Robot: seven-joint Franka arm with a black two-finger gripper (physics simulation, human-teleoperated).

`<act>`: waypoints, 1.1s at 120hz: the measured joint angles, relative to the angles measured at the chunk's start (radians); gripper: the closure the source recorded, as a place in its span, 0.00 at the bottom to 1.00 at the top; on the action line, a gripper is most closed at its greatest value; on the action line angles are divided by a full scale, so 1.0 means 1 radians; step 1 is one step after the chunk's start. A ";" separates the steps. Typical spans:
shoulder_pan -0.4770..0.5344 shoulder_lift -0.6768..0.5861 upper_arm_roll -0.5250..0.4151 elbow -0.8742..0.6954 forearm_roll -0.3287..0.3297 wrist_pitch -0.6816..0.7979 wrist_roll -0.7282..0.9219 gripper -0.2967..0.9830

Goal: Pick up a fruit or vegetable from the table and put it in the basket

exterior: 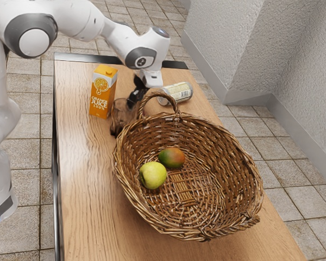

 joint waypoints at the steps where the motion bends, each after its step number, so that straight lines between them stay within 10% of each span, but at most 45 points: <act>1: -0.006 0.001 0.000 0.001 -0.002 -0.001 0.001 0.26; 132: -0.073 0.022 -0.010 0.031 -0.044 -0.054 0.032 0.26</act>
